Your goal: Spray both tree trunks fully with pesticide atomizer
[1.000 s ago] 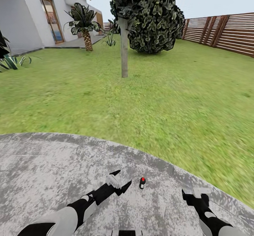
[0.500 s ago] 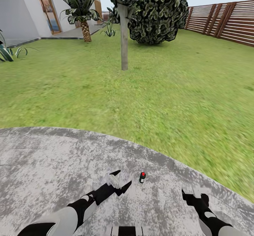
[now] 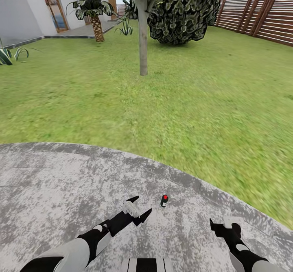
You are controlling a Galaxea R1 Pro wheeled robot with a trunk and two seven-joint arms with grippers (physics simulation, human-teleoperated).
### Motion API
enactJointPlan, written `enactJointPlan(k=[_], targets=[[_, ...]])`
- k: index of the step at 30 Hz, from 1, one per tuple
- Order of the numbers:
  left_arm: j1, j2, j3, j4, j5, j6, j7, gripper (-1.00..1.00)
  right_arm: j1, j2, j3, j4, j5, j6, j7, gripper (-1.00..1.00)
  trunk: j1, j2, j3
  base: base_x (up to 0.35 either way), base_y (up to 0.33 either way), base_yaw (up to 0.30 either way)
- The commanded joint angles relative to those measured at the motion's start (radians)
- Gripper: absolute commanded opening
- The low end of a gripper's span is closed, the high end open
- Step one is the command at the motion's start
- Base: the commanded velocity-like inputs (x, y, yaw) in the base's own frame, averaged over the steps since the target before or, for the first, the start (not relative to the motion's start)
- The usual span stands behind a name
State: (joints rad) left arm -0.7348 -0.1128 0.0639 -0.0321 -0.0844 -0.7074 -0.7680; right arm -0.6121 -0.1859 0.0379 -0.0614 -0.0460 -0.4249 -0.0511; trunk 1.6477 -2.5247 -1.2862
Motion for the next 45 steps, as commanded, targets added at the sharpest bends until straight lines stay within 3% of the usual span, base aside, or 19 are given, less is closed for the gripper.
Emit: enactJointPlan(k=[1, 7, 11, 17, 27, 29, 33, 41, 45], targets=[[0.0, 0.0, 0.0, 0.0, 0.0, 0.0, 0.0, 1.0, 0.0, 0.0, 0.0, 0.0, 0.0, 0.0, 0.0, 1.0, 0.0, 0.0, 0.0, 0.0, 0.0, 0.0], [0.0, 0.0, -0.009, -0.007, -0.007, -0.007, 0.0, 1.0, 0.0, 0.0, 0.0, -0.003, 0.0, -0.001, 0.0, 1.0, 0.0, 0.0, 0.0, 0.0, 0.0, 0.0], [0.0, -0.001, -0.038, -0.013, -0.011, -0.006, 0.001, 1.0, 0.0, -0.001, 0.0, -0.003, 0.0, -0.001, 0.0, 1.0, 0.0, 0.0, 0.0, 0.0, 0.0, 0.0], [0.0, -0.002, -0.039, -0.015, -0.008, -0.004, 0.005, 1.0, 0.0, -0.001, 0.0, -0.003, 0.001, 0.0, 0.0, 1.0, 0.0, 0.0, 0.0, 0.0, 0.0, 0.0], [0.0, 0.003, -0.022, -0.015, 0.073, -0.008, 0.021, 1.0, 0.0, -0.001, 0.001, -0.005, 0.004, 0.001, 0.001, 1.0, 0.0, 0.0, 0.0, 0.0, 0.0, 0.0], [0.0, 0.0, -0.081, -0.017, 0.048, -0.008, 0.02, 1.0, 0.0, 0.0, 0.003, -0.003, 0.005, 0.008, 0.001, 1.0, 0.0, 0.0, 0.0, 0.0, 0.0, 0.0], [0.0, -0.002, -0.112, -0.054, 0.035, -0.004, 0.021, 1.0, 0.0, 0.0, 0.003, -0.003, 0.006, 0.009, 0.001, 1.0, 0.0, 0.0, 0.0, 0.0, 0.0, 0.0], [0.0, -0.002, -0.106, -0.074, 0.037, -0.005, 0.027, 1.0, 0.0, 0.0, 0.004, -0.003, 0.006, 0.008, 0.001, 1.0, 0.0, 0.0, 0.0, 0.0, 0.0, 0.0], [0.0, 0.0, -0.098, -0.074, 0.04, -0.01, 0.083, 1.0, 0.0, 0.0, 0.003, -0.003, 0.006, 0.008, 0.001, 1.0, 0.0, 0.0, 0.0, 0.0, 0.0, 0.0]])
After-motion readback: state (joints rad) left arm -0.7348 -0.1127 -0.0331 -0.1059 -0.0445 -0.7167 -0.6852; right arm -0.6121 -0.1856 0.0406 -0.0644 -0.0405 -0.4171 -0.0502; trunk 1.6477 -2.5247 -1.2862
